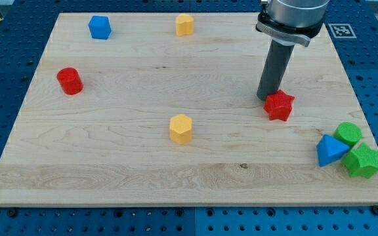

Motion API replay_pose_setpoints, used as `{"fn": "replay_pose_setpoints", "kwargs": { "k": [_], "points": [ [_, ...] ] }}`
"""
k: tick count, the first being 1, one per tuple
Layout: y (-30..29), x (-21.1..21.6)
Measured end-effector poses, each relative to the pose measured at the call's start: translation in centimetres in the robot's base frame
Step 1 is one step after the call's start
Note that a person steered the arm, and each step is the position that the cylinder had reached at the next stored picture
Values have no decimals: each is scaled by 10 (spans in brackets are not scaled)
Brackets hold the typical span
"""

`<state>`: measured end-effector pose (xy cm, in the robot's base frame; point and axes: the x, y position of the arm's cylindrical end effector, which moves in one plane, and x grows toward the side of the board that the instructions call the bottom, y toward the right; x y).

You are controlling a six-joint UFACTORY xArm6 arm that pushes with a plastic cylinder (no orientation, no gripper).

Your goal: Move your arm towards the yellow hexagon

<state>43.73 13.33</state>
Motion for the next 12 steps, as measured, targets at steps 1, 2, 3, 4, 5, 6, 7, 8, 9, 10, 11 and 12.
{"fn": "replay_pose_setpoints", "kwargs": {
  "k": [1, 2, 3, 4, 5, 6, 7, 8, 9, 10, 11, 12],
  "points": [
    [8, 13],
    [8, 24],
    [7, 32],
    [6, 41],
    [10, 49],
    [10, 51],
    [17, 55],
    [22, 57],
    [26, 57],
    [32, 57],
    [33, 57],
    [41, 57]
  ]
}}
